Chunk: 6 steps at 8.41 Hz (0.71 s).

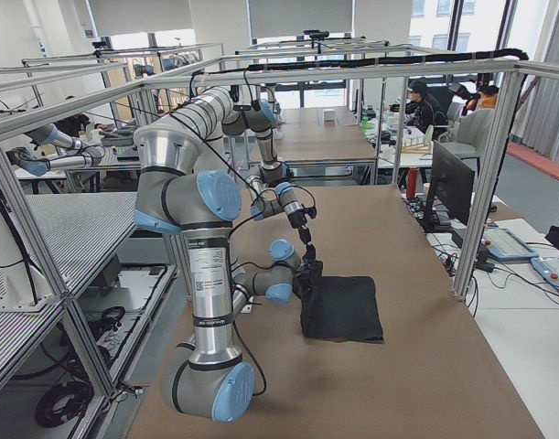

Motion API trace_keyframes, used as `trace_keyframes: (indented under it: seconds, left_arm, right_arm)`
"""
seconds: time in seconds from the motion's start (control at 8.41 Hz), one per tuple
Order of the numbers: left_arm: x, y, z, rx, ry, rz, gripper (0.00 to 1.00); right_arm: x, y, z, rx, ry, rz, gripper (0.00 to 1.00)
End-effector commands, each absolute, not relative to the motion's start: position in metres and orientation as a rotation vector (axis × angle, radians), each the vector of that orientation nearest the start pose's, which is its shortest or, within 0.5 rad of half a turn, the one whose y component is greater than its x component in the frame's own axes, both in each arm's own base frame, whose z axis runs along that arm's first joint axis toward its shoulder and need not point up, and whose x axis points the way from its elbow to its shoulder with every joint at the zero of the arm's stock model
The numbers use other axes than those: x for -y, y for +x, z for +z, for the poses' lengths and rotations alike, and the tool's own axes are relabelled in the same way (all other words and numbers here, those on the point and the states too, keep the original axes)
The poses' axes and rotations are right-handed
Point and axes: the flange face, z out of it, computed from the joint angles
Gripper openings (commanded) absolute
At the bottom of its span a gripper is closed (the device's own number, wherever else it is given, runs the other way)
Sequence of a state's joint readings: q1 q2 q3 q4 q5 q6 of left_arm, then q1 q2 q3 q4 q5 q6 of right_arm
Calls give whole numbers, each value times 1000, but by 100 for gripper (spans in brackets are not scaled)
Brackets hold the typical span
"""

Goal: Fold clothes
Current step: 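Lay the folded edge down with both grippers onto the far half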

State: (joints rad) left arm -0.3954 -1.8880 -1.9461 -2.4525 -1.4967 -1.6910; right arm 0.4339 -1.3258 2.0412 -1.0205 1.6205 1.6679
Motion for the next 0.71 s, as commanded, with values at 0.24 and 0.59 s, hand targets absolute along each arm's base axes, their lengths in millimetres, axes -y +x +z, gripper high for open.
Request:
trace_keyframes:
  seconds: [0.24, 0.59]
  left_arm:
    - [425, 462, 219, -1503, 300, -509, 0]
    - [425, 463, 221, -1497, 303, -506, 0]
  right_arm:
    - [378, -430, 266, 1220, 205, 485, 0]
    - [413, -444, 287, 1163, 223, 533, 0]
